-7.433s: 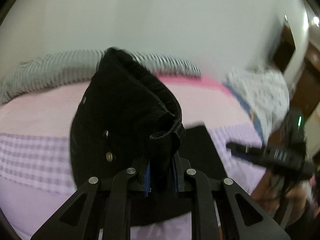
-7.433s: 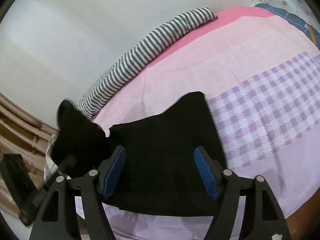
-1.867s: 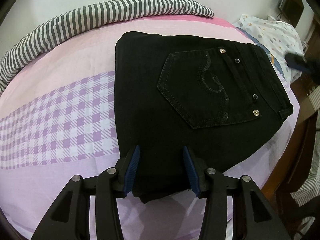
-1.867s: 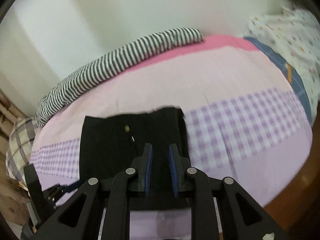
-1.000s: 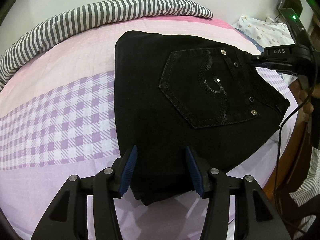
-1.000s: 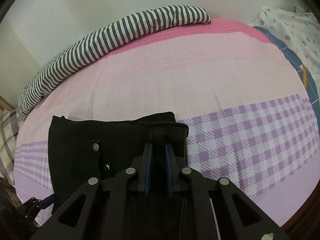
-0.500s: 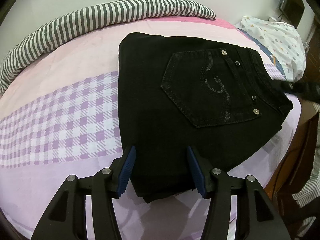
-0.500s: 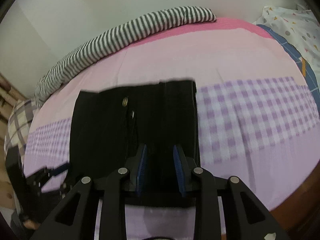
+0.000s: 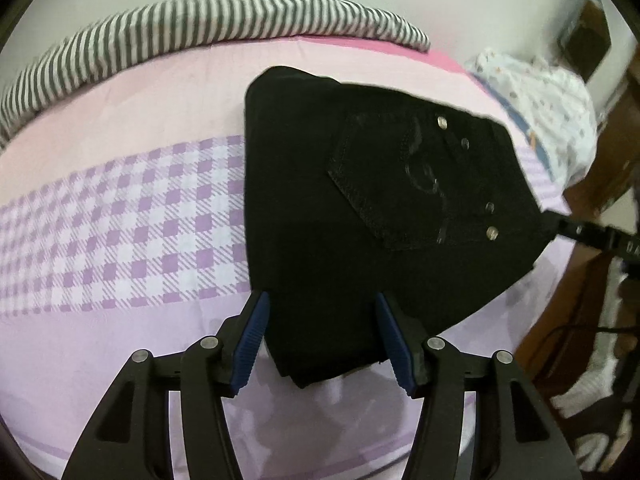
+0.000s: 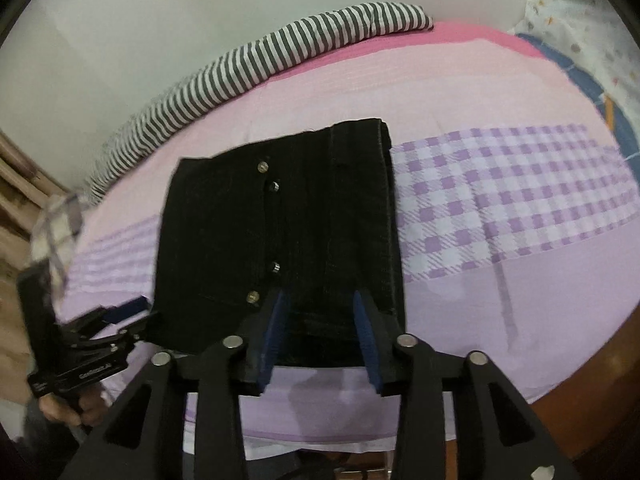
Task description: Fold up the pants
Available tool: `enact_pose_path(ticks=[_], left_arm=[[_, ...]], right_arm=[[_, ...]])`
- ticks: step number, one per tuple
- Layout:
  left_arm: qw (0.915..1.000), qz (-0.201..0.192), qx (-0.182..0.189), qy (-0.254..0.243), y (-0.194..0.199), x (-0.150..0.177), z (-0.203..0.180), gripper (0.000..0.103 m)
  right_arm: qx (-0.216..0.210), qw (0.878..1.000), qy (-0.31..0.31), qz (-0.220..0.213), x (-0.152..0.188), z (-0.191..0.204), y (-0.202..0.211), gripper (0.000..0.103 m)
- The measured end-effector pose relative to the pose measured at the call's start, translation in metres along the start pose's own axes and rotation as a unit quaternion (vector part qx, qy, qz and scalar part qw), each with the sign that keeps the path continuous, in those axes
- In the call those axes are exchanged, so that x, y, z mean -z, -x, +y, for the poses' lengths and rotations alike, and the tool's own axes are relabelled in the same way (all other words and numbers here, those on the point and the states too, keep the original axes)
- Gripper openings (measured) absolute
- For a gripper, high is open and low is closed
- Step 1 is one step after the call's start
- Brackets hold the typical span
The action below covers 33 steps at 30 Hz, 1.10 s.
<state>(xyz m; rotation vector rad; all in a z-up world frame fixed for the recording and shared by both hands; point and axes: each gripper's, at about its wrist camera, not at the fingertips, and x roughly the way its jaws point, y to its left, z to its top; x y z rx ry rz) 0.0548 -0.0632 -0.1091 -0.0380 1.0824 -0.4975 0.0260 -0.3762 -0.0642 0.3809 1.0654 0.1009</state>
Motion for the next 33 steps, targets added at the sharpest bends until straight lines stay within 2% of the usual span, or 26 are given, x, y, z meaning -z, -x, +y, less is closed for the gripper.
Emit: enact_pose_path(ticks=[3, 6, 9, 14, 16, 20, 23, 33], left_arm=[[0.9990, -0.010, 0.021, 0.038, 0.007, -0.005, 0.018, 0.058], [0.9967, -0.011, 0.033, 0.073, 0.008, -0.010, 0.034, 0.058], [0.9933, 0.001, 0.046, 0.106, 0.003, -0.017, 0.048, 0.058], [0.9857, 0.023, 0.088, 0.142, -0.009, -0.027, 0.060, 0.058], [0.9829, 0.032, 0.100, 0.151, -0.015, -0.029, 0.061, 0.058], [0.9801, 0.045, 0.109, 0.159, -0.026, -0.032, 0.062, 0.058], [0.9773, 0.048, 0.123, 0.166, -0.031, -0.035, 0.062, 0.058], [0.9797, 0.045, 0.128, 0.148, -0.040, -0.049, 0.059, 0.058]], right_arm=[[-0.038, 0.999, -0.021, -0.013, -0.008, -0.013, 0.007, 0.044], [-0.045, 0.998, -0.036, -0.014, -0.015, -0.025, 0.008, 0.046], [-0.064, 0.996, -0.064, 0.001, -0.024, -0.042, 0.001, 0.048], [-0.122, 0.986, -0.108, 0.039, -0.026, -0.064, -0.016, 0.049], [-0.129, 0.984, -0.115, 0.053, -0.027, -0.071, -0.022, 0.051], [-0.133, 0.981, -0.128, 0.057, -0.023, -0.085, -0.028, 0.056], [-0.148, 0.977, -0.137, 0.069, -0.022, -0.095, -0.035, 0.056], [-0.181, 0.973, -0.108, 0.092, -0.033, -0.095, -0.057, 0.057]])
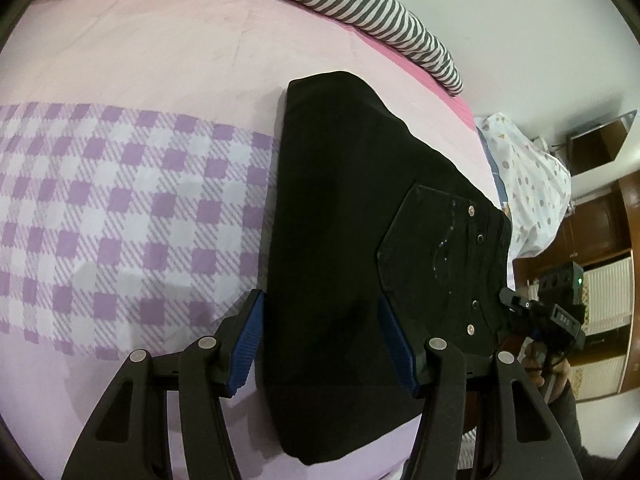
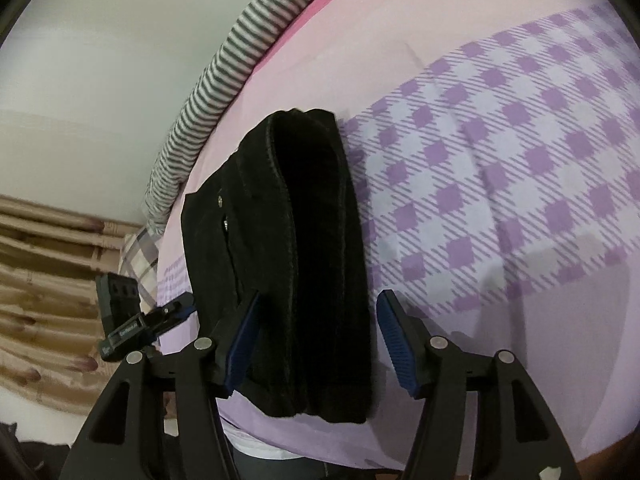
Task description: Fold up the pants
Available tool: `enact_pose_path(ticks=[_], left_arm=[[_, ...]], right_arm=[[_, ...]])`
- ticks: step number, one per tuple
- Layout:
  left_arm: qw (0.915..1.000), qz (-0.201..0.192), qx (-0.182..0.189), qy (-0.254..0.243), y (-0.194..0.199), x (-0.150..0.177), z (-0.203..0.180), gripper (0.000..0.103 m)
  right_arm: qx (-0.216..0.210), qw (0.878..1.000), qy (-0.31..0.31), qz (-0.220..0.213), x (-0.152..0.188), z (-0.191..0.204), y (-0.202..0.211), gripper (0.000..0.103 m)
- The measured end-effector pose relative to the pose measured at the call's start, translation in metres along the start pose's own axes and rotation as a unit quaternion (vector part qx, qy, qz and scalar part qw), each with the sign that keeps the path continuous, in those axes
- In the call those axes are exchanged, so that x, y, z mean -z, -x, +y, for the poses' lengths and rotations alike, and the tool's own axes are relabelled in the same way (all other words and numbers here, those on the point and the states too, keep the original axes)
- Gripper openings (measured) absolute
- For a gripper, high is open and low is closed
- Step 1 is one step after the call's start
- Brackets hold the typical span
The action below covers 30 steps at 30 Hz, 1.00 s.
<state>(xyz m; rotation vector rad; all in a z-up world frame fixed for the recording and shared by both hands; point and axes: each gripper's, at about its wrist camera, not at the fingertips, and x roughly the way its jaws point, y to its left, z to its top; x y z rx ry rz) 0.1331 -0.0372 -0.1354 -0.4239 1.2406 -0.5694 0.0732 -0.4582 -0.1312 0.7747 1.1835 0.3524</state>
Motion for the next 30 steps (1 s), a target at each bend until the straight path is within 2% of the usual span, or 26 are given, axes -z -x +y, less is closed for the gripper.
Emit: enact_pose_path(ticks=[6, 15, 19, 20, 23, 30], left_arm=[[0.9996, 0.003, -0.001, -0.028, -0.005, -0.007, -0.005, 0.060], [0.9985, 0.011, 0.000, -0.054, -0.014, -0.020, -0.014, 0.062], [0.9987, 0.001, 0.008, -0.051, -0.014, -0.018, -0.012, 0.062], [0.9986, -0.005, 0.004, -0.053, -0.013, -0.017, -0.012, 0.059], [0.9981, -0.019, -0.016, -0.056, -0.010, -0.011, -0.010, 0.047], [0.9971, -0.043, -0.036, -0.051, -0.008, -0.004, -0.009, 0.033]], right_arm=[[-0.014, 0.999, 0.027, 0.025, -0.012, 0.009, -0.014, 0.058], [-0.073, 0.995, 0.025, 0.058, -0.025, 0.000, -0.028, 0.057], [-0.083, 0.994, 0.032, 0.067, -0.027, 0.000, -0.034, 0.050], [-0.081, 0.994, 0.035, 0.069, -0.027, 0.000, -0.035, 0.044], [-0.082, 0.994, 0.031, 0.069, -0.026, -0.003, -0.035, 0.038], [-0.058, 0.996, 0.029, 0.058, -0.023, 0.004, -0.033, 0.036]])
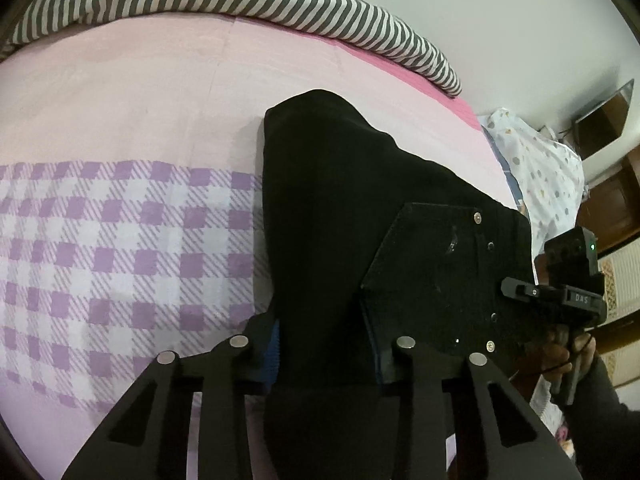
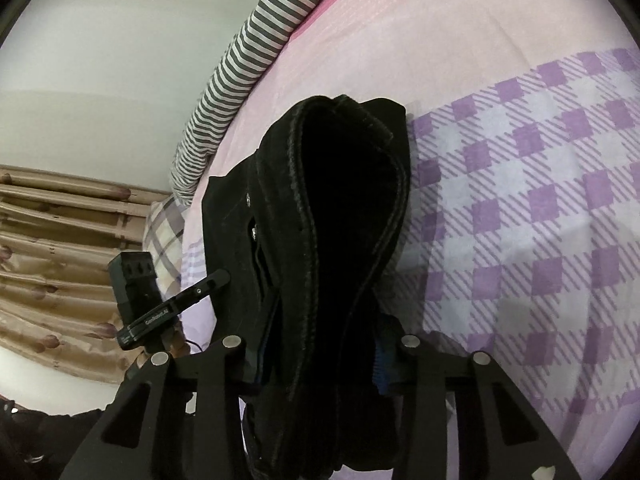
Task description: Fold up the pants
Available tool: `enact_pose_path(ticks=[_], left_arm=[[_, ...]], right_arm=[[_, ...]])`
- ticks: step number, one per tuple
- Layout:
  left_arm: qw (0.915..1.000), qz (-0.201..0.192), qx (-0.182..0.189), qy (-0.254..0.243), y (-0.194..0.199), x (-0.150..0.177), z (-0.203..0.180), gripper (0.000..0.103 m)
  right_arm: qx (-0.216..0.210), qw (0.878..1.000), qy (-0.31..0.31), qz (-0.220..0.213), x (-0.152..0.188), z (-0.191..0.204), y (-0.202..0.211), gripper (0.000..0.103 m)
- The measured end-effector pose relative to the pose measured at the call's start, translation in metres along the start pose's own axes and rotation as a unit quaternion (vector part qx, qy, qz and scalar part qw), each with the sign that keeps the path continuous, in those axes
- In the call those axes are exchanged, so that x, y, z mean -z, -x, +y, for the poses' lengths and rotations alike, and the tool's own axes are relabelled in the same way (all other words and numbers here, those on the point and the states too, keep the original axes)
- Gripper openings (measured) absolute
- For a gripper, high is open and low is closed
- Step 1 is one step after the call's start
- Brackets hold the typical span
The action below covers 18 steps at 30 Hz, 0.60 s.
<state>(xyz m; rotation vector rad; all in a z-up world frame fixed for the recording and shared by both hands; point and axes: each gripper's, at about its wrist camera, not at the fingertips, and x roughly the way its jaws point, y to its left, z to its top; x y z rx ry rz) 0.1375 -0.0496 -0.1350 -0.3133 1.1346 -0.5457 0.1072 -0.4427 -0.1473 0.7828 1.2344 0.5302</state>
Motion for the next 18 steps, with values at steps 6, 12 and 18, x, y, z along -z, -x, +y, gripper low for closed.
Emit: enact_pose_path(ticks=[6, 12, 18], left_arm=[[0.9999, -0.009, 0.004, -0.004, 0.002, 0.003, -0.003, 0.026], [0.9997, -0.004, 0.023, 0.002, 0.004, -0.002, -0.004, 0.020], [0.9992, -0.015, 0.032, -0.016, 0.014, -0.005, -0.010, 0.014]], right_arm=[[0.028, 0.999, -0.011, -0.015, 0.003, 0.009, -0.003, 0.034], [0.059, 0.997, -0.015, -0.053, 0.009, 0.028, -0.003, 0.029], [0.072, 0.994, -0.022, -0.078, 0.013, 0.039, -0.003, 0.027]])
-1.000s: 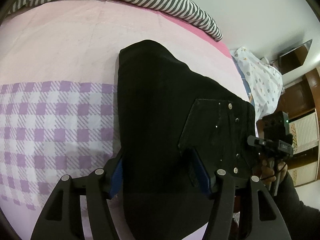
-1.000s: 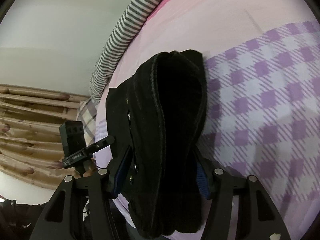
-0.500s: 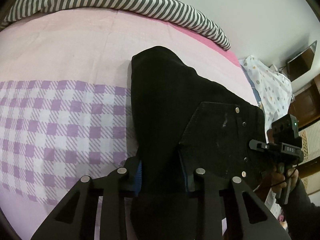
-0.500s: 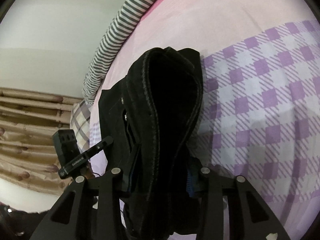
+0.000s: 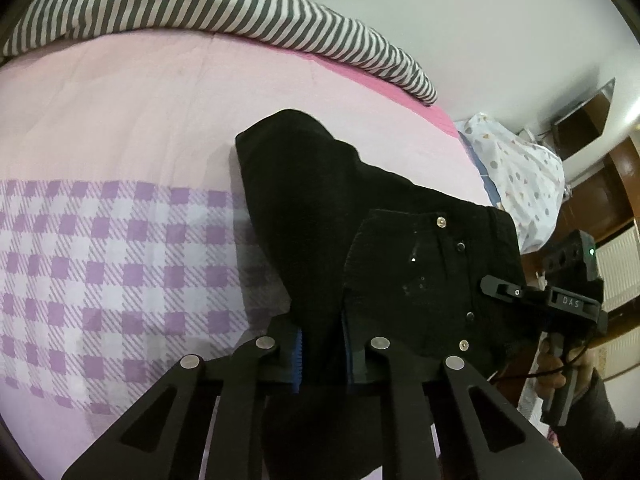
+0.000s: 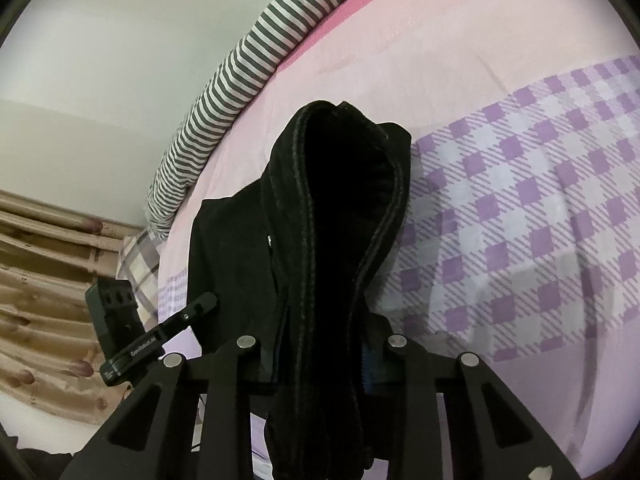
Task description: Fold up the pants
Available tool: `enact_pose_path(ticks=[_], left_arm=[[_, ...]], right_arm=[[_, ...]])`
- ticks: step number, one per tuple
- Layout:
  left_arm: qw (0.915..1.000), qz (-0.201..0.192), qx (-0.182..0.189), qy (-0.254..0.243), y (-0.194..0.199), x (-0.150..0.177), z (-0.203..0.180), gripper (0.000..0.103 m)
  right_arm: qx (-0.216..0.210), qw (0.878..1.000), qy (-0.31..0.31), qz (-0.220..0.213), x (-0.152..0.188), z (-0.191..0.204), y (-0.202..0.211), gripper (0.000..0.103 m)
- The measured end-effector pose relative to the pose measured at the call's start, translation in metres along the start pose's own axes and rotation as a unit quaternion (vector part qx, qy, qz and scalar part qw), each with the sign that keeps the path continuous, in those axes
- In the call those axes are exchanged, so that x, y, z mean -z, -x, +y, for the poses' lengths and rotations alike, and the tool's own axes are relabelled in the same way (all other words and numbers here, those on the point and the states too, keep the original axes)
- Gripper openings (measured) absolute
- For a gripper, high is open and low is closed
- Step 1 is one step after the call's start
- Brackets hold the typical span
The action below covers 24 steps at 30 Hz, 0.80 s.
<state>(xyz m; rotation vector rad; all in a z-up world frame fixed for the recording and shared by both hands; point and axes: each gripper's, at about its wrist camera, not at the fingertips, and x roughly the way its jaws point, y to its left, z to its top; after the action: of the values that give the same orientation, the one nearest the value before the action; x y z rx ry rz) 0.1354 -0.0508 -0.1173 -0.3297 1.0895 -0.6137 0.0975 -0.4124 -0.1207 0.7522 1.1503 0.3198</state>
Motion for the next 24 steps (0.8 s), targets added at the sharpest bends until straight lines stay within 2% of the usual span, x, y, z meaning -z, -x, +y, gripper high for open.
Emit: enact_pose_path(ticks=[11, 16, 24], left_arm=[[0.9994, -0.011, -0.005, -0.031, 0.017, -0.006, -0.020, 0.012], [0.9993, -0.026, -0.002, -0.028, 0.035, -0.003, -0.013, 0.012], [0.9981, -0.052, -0.018, -0.029, 0.074, -0.003, 0.007, 0.012]], right_arm=[[0.005, 1.000, 0.017, -0.022, 0.002, 0.037, 0.003, 0.025], [-0.004, 0.999, 0.024, -0.024, 0.005, 0.054, -0.001, 0.025], [-0.019, 0.998, 0.049, -0.019, 0.006, 0.090, -0.017, 0.025]])
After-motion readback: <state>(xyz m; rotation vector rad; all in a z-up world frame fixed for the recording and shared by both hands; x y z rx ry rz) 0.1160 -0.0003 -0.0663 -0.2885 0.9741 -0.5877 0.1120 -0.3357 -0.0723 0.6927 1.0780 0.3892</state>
